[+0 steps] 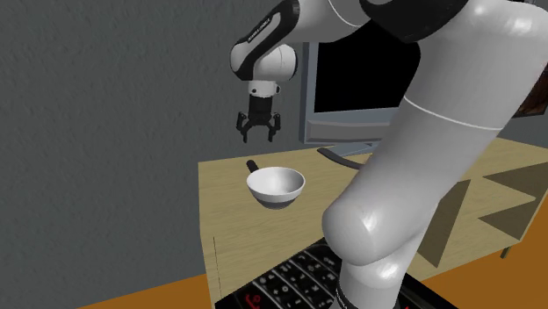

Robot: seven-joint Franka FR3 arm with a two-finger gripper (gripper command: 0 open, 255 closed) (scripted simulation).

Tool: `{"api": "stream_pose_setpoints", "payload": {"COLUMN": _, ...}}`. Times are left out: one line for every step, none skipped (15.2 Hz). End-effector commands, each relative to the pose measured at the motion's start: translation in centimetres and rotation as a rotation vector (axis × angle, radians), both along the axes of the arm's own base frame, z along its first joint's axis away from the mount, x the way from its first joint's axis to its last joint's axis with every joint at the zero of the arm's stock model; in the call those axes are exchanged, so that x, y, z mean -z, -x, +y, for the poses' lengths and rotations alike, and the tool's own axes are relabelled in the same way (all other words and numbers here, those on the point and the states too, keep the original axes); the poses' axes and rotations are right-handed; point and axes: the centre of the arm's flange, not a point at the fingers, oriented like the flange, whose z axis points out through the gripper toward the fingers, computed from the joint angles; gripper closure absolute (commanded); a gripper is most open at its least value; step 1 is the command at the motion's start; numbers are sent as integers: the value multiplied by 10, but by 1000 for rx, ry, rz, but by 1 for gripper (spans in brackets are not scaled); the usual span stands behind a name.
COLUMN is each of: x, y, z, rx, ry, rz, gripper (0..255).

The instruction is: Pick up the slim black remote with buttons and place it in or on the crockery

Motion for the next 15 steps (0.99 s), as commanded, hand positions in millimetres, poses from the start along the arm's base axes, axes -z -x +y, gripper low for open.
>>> {"api": "stream_pose_setpoints", "payload": {"x": 20, "y": -16, "z": -11, "rx": 15, "ry": -4, "rz": 12, "gripper": 0}}
{"api": "stream_pose_setpoints", "payload": {"x": 31, "y": -24, "z": -15, "rx": 23, "ry": -6, "rz": 18, "gripper": 0}}
{"api": "stream_pose_setpoints", "payload": {"x": 41, "y": -33, "z": -18, "rx": 30, "ry": -8, "rz": 24, "gripper": 0}}
{"api": "stream_pose_setpoints", "payload": {"x": 51, "y": -41, "z": -22, "rx": 38, "ry": -10, "rz": 30, "gripper": 0}}
{"api": "stream_pose_setpoints", "payload": {"x": 61, "y": -49, "z": -26, "rx": 45, "ry": -12, "rz": 36, "gripper": 0}}
{"api": "stream_pose_setpoints", "payload": {"x": 72, "y": -58, "z": -29, "rx": 53, "ry": -14, "rz": 42, "gripper": 0}}
{"api": "stream_pose_setpoints", "payload": {"x": 82, "y": -66, "z": -33, "rx": 60, "ry": -16, "rz": 48, "gripper": 0}}
{"api": "stream_pose_setpoints", "payload": {"x": 93, "y": -74, "z": -37, "rx": 68, "ry": -19, "rz": 54, "gripper": 0}}
{"api": "stream_pose_setpoints", "payload": {"x": 103, "y": -82, "z": -41, "rx": 75, "ry": -21, "rz": 60, "gripper": 0}}
{"api": "stream_pose_setpoints", "payload": {"x": 114, "y": -90, "z": -44, "rx": 83, "ry": -23, "rz": 66, "gripper": 0}}
{"api": "stream_pose_setpoints", "payload": {"x": 125, "y": -97, "z": -48, "rx": 90, "ry": -25, "rz": 72, "gripper": 0}}
{"api": "stream_pose_setpoints", "payload": {"x": 126, "y": -98, "z": -49, "rx": 91, "ry": -25, "rz": 72, "gripper": 0}}
{"api": "stream_pose_setpoints", "payload": {"x": 131, "y": -98, "z": -48, "rx": 91, "ry": -25, "rz": 72, "gripper": 0}}
{"api": "stream_pose_setpoints", "payload": {"x": 136, "y": -98, "z": -48, "rx": 91, "ry": -25, "rz": 72, "gripper": 0}}
{"api": "stream_pose_setpoints", "payload": {"x": 142, "y": -99, "z": -48, "rx": 91, "ry": -25, "rz": 72, "gripper": 0}}
